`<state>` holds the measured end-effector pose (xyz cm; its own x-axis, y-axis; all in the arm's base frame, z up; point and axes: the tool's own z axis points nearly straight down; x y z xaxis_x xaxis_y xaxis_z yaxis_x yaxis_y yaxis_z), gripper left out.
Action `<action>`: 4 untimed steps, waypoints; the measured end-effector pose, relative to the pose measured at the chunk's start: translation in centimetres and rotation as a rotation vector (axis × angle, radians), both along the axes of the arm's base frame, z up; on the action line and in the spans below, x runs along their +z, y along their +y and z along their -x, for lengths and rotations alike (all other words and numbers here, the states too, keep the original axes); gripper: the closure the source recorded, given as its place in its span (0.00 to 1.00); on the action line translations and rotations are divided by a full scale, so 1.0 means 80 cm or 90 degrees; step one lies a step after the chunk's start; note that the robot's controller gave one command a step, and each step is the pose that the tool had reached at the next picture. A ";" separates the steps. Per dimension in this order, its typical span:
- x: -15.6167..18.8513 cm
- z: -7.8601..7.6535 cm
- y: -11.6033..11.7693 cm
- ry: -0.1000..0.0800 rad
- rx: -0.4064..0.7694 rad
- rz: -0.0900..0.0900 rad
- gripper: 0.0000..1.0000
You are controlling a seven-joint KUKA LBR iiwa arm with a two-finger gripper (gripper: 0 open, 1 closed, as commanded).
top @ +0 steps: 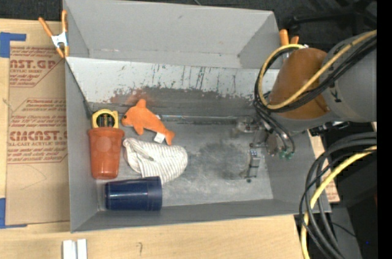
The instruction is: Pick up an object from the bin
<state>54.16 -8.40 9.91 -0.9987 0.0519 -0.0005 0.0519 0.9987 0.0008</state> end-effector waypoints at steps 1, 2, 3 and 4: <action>0.038 0.000 0.009 0.007 0.006 -0.001 0.00; 0.100 -0.026 0.032 -0.001 -0.015 0.000 0.00; 0.094 -0.028 0.045 -0.004 -0.003 0.001 0.00; 0.028 -0.043 0.079 -0.005 -0.017 0.001 0.00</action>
Offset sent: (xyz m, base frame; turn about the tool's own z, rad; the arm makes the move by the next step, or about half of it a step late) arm 0.0216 0.0271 0.0815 0.0253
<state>57.57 -2.06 12.14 -0.9969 0.0779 -0.0091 0.0779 0.9970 0.0005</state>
